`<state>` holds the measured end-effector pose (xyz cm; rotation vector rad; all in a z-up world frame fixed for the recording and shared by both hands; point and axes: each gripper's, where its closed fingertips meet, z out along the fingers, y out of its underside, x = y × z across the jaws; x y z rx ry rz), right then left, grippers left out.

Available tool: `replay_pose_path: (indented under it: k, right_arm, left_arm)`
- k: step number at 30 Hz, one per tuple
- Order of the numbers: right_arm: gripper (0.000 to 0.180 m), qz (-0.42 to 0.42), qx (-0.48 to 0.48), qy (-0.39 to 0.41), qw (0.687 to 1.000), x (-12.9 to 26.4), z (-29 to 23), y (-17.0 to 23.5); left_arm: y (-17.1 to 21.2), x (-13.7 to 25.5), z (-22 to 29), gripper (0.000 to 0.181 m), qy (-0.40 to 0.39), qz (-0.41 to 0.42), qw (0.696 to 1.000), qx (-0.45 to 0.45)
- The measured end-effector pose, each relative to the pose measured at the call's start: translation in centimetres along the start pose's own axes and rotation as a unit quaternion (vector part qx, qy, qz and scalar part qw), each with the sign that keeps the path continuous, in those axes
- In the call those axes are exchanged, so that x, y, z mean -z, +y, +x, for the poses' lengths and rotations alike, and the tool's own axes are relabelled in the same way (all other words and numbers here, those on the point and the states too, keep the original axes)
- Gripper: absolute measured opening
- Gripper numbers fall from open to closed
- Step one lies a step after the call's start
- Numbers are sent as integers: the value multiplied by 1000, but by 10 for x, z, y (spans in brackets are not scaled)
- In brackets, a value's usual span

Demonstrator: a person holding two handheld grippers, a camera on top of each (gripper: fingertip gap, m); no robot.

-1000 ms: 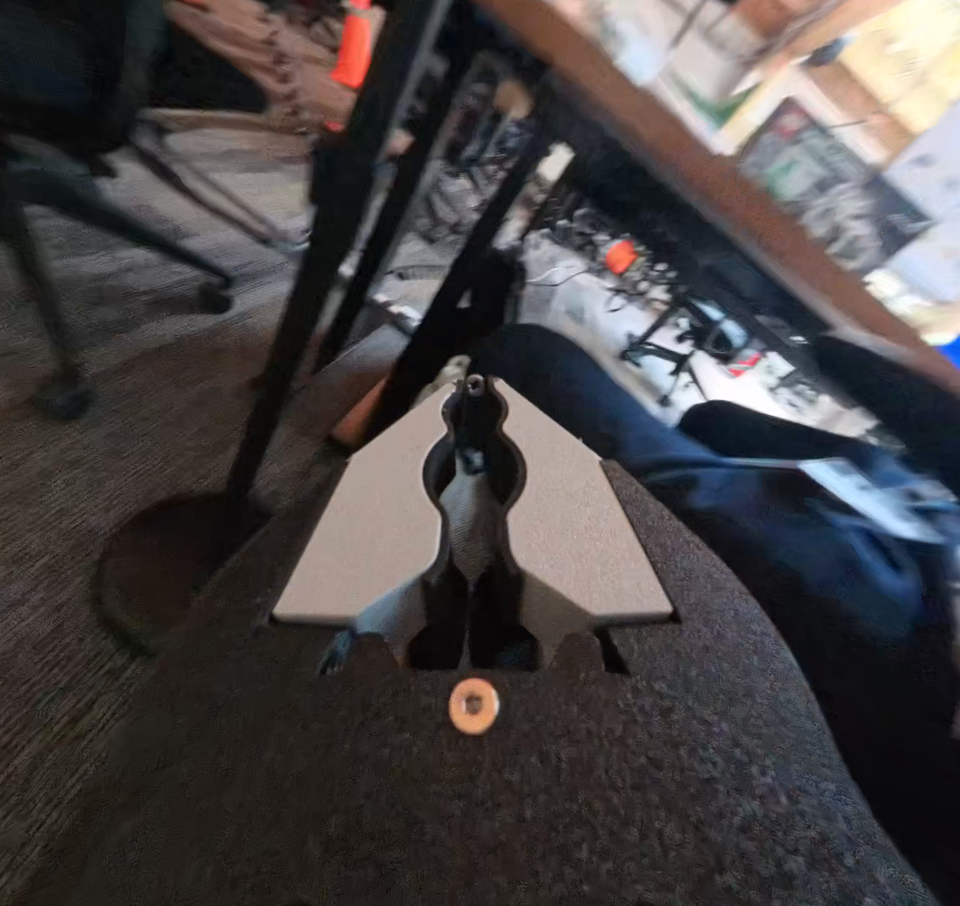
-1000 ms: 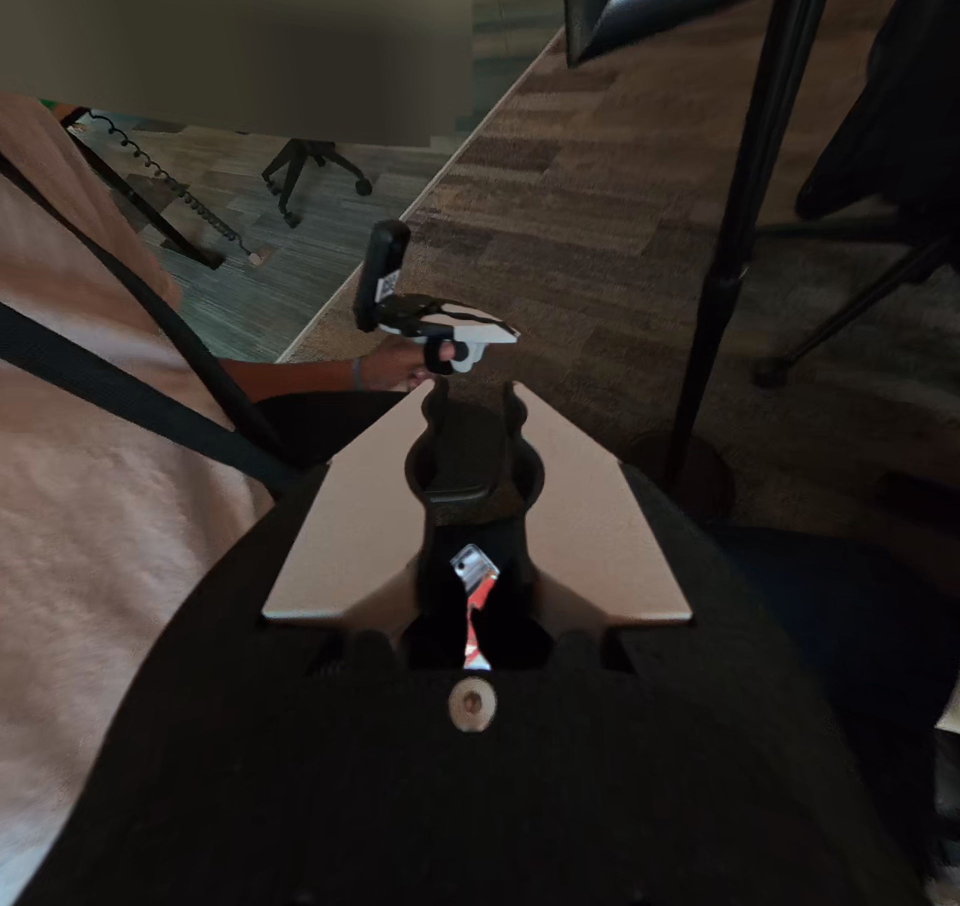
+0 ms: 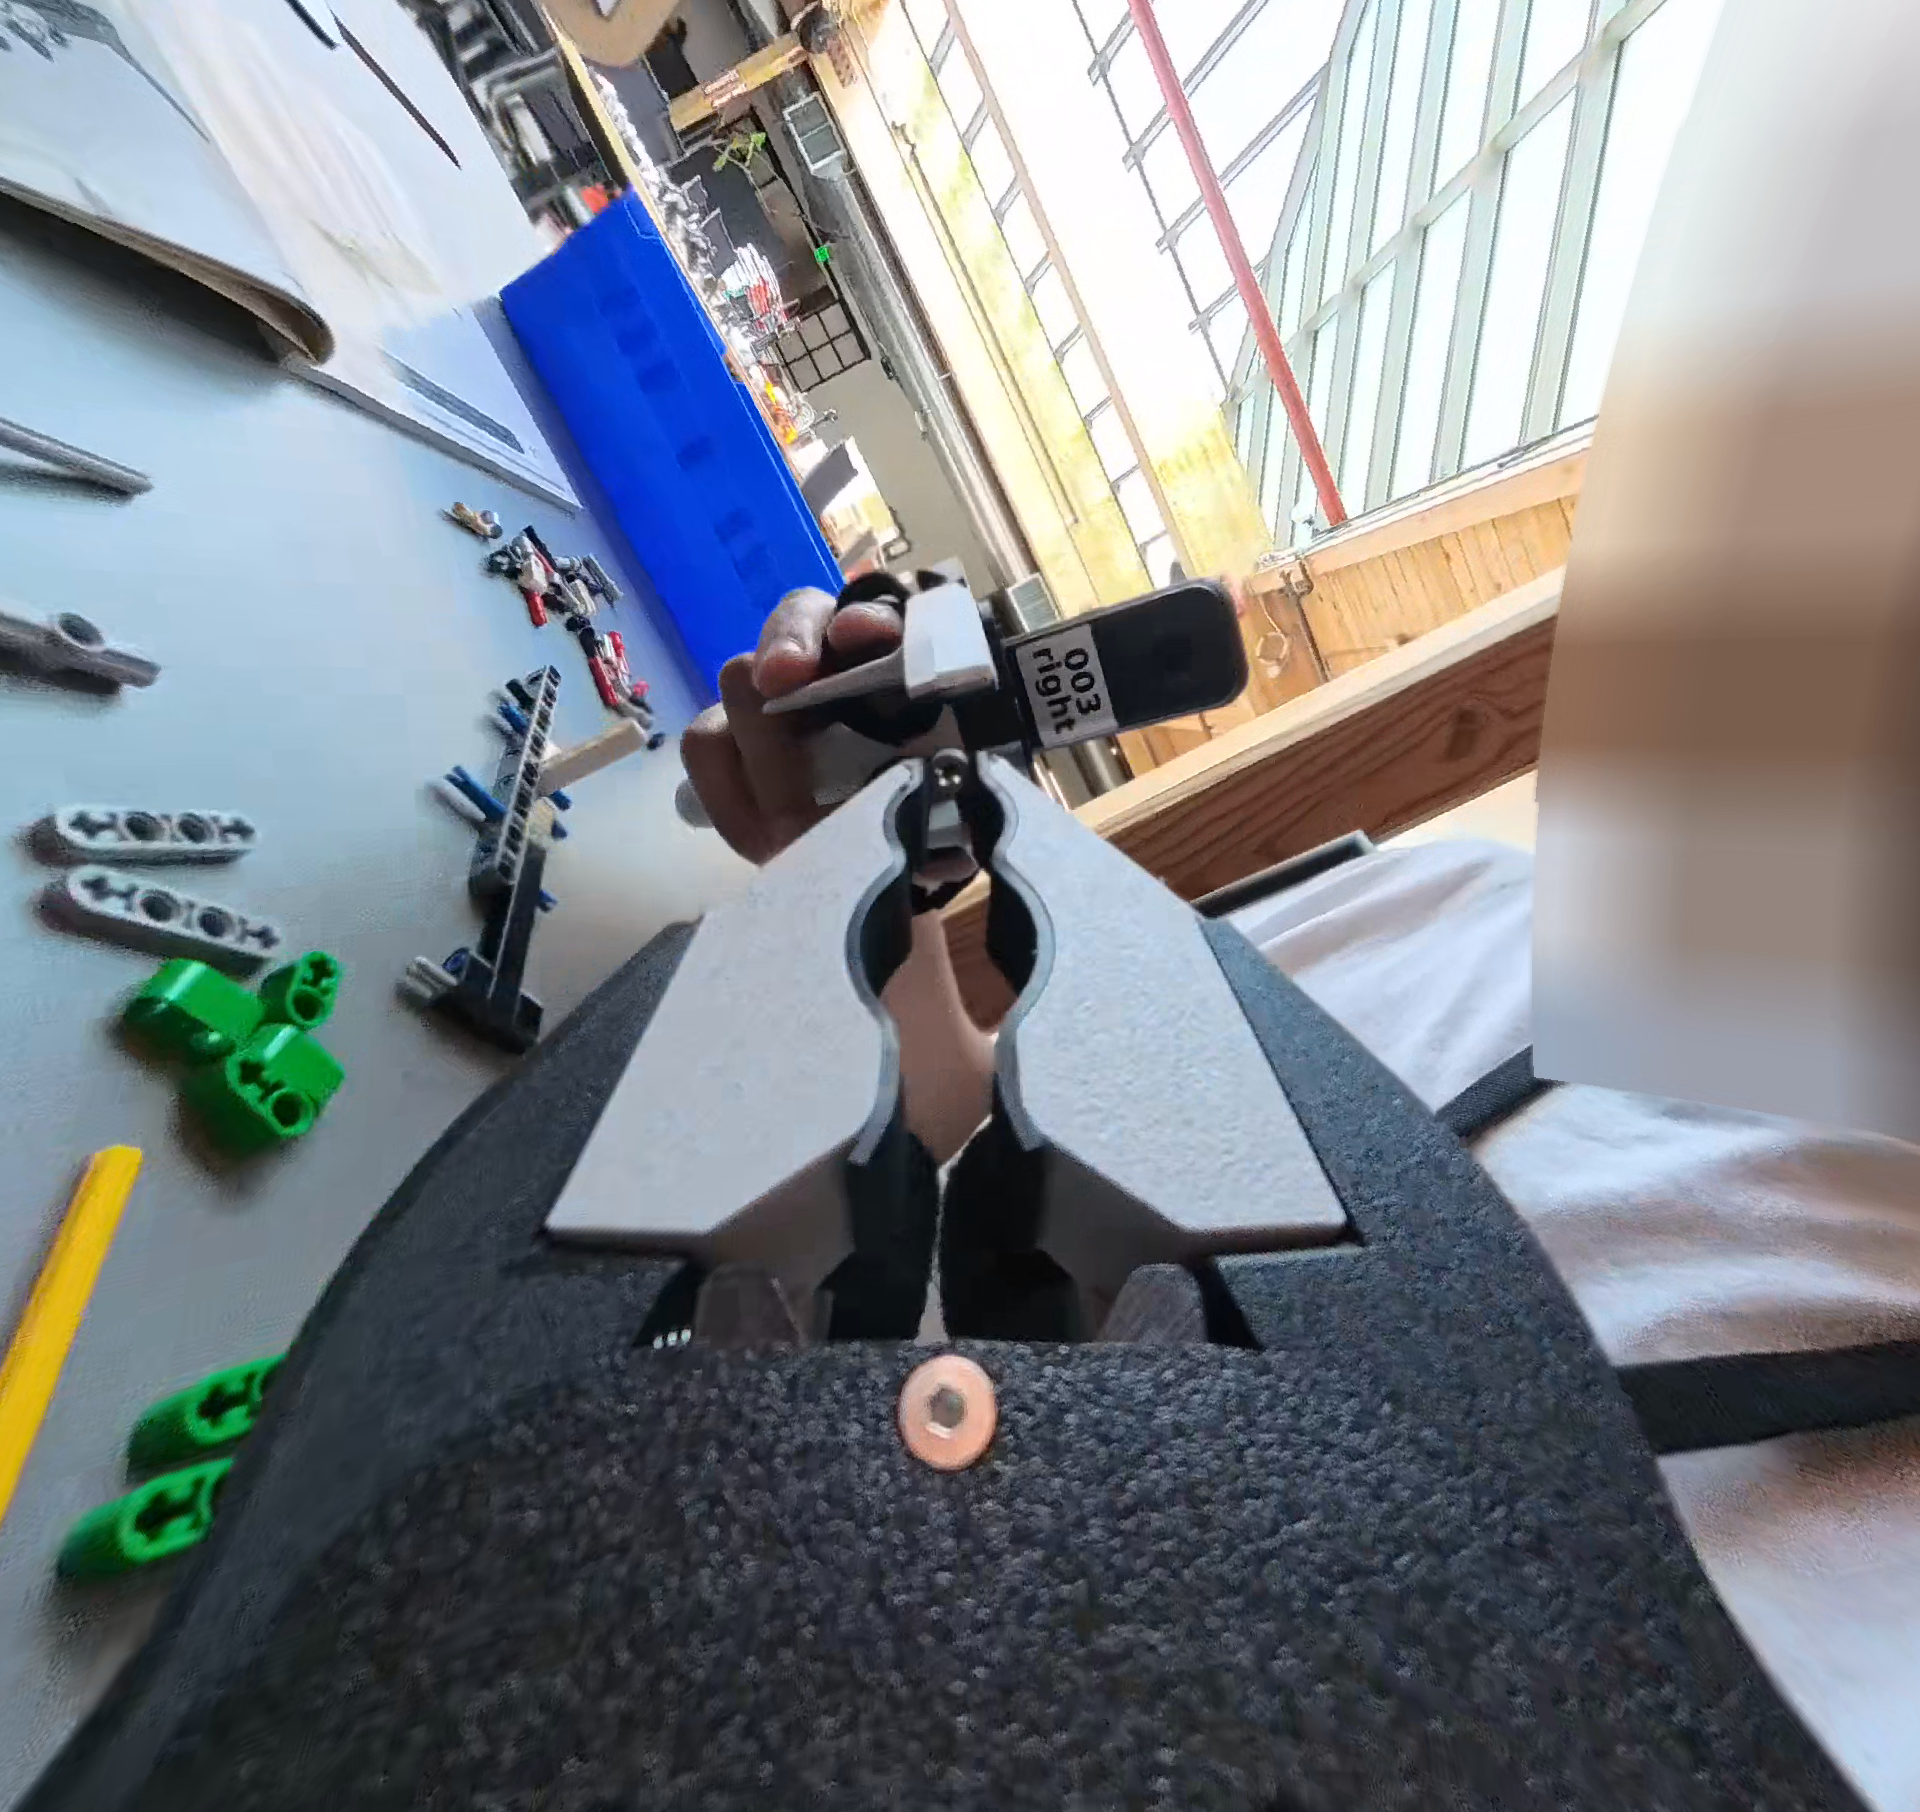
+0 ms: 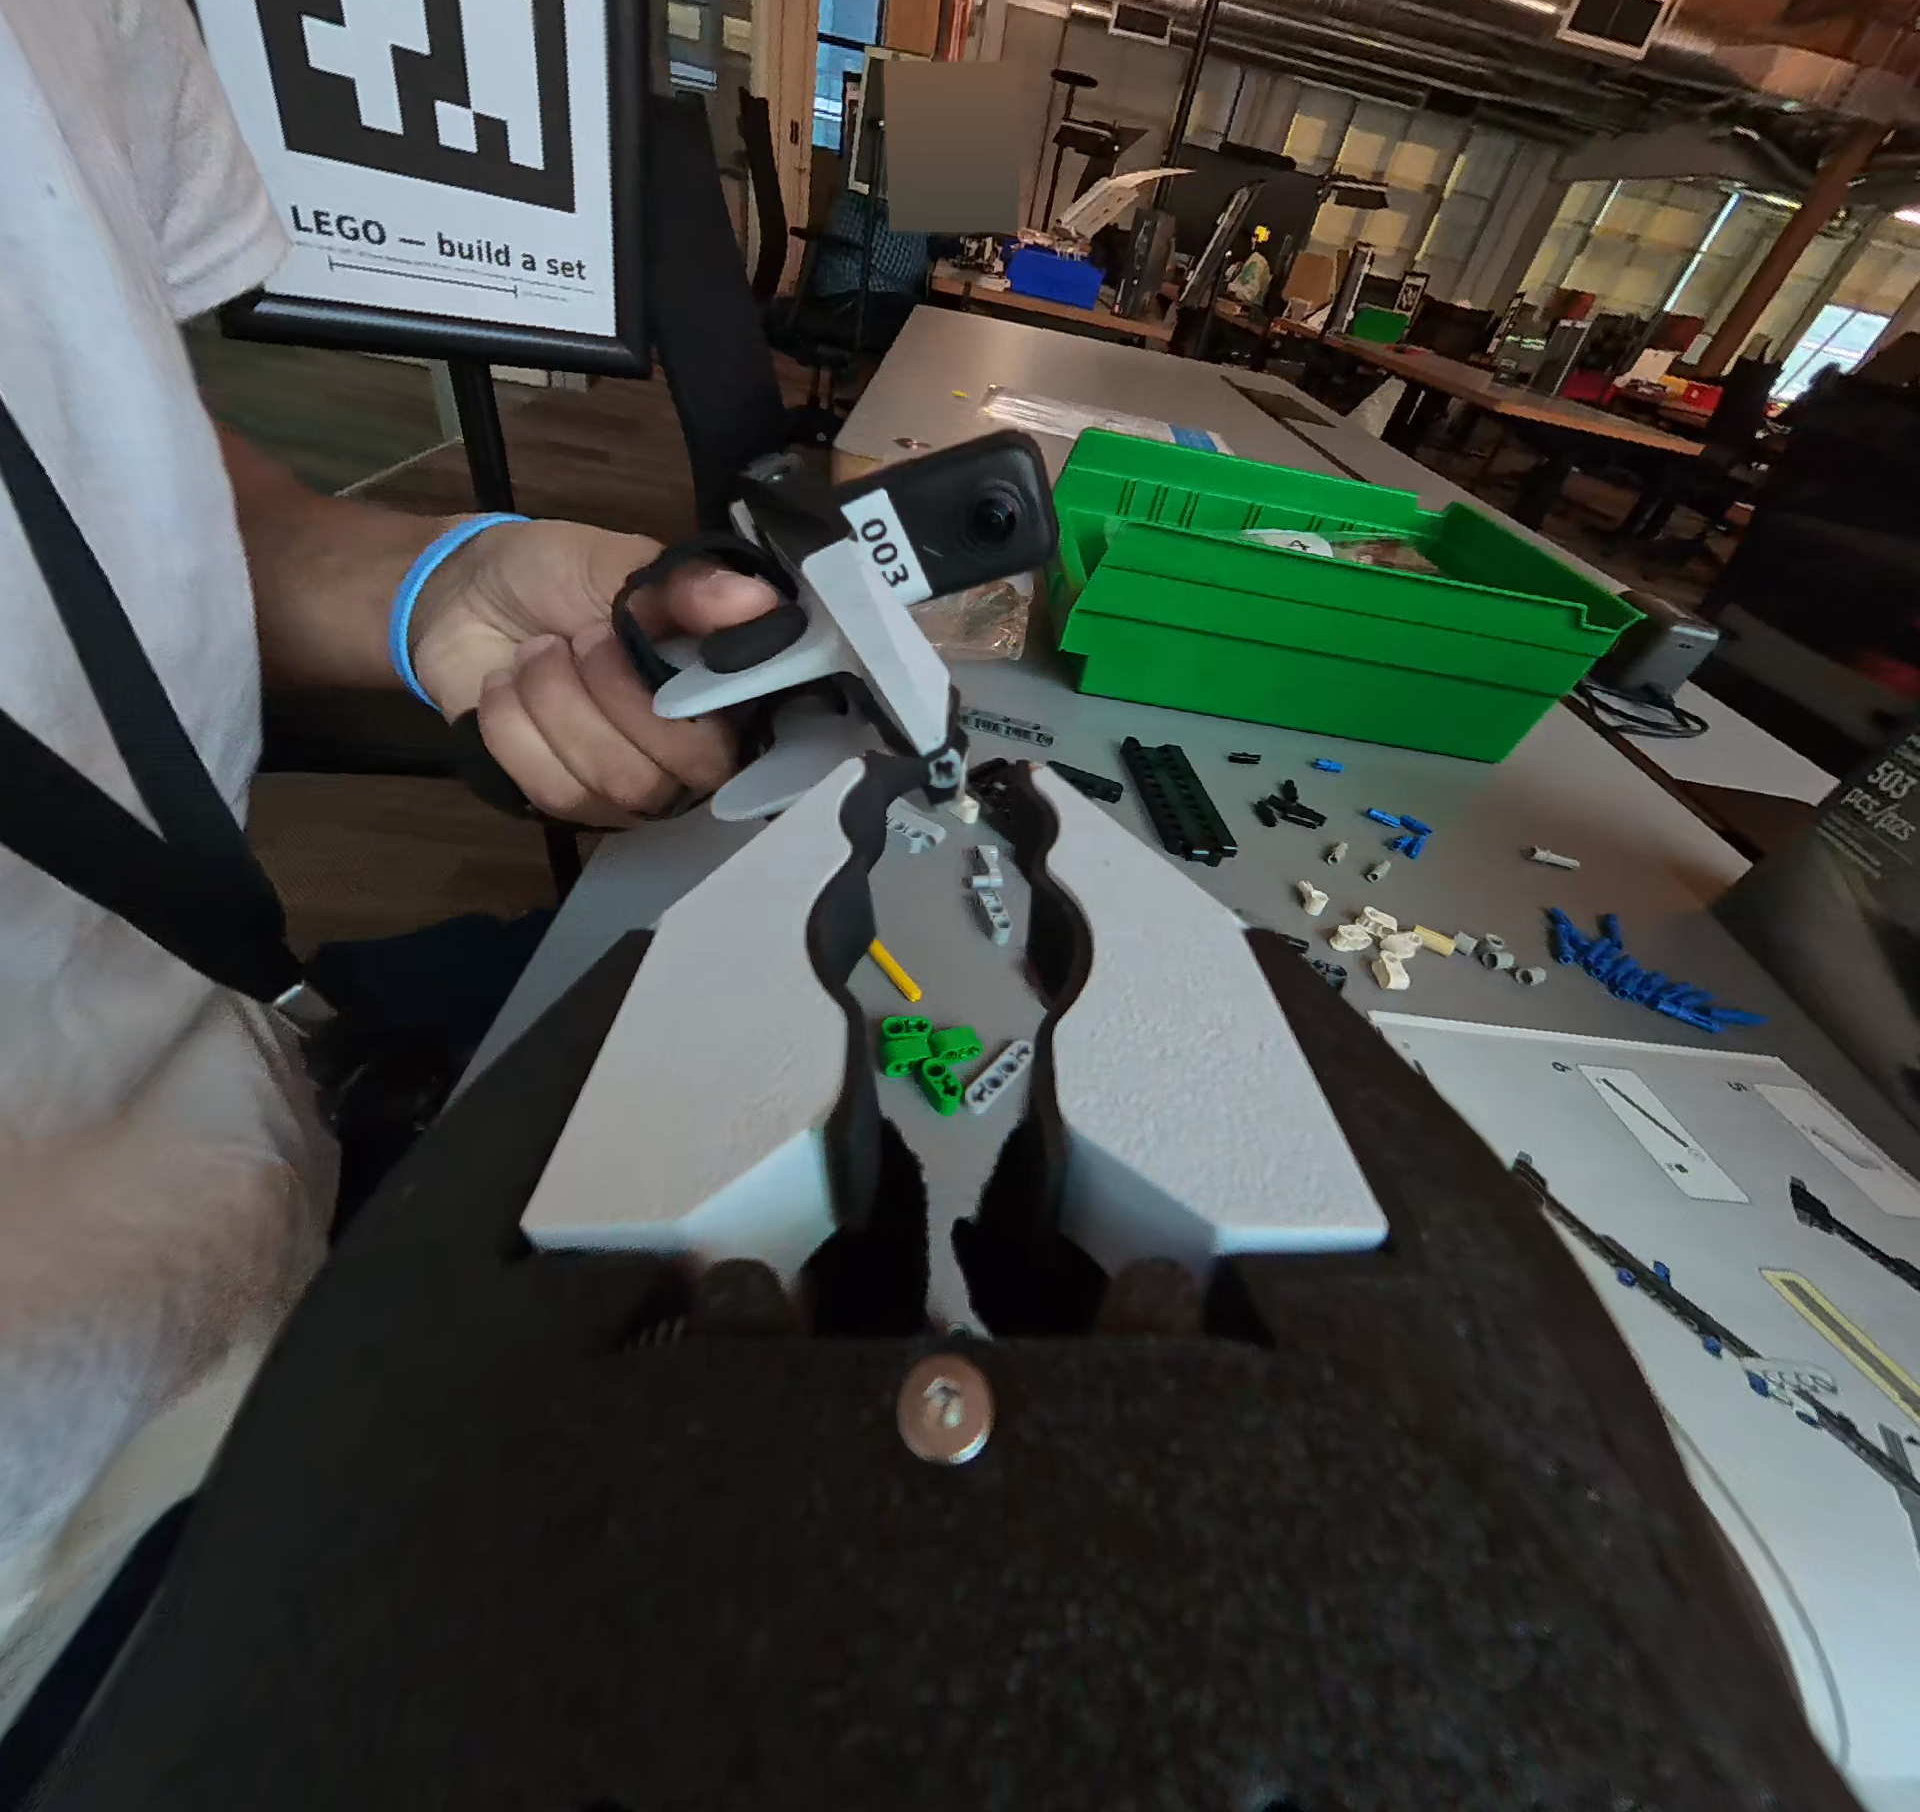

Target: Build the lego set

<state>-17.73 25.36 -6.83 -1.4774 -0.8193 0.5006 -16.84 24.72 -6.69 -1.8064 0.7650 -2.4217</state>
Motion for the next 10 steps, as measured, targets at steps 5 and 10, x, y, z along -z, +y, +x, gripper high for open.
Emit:
replay_pose_path:
  k: [5,10]
  right_arm:
    - [17,7,-1,36,999,18,15,-1]
    - [9,-13,32,74,997,38,18,3]
  left_arm:
    - [-7,-23,-4,5,37,-26,998,46]
    - [-1,-40,-7,5,51,-50,995,76]
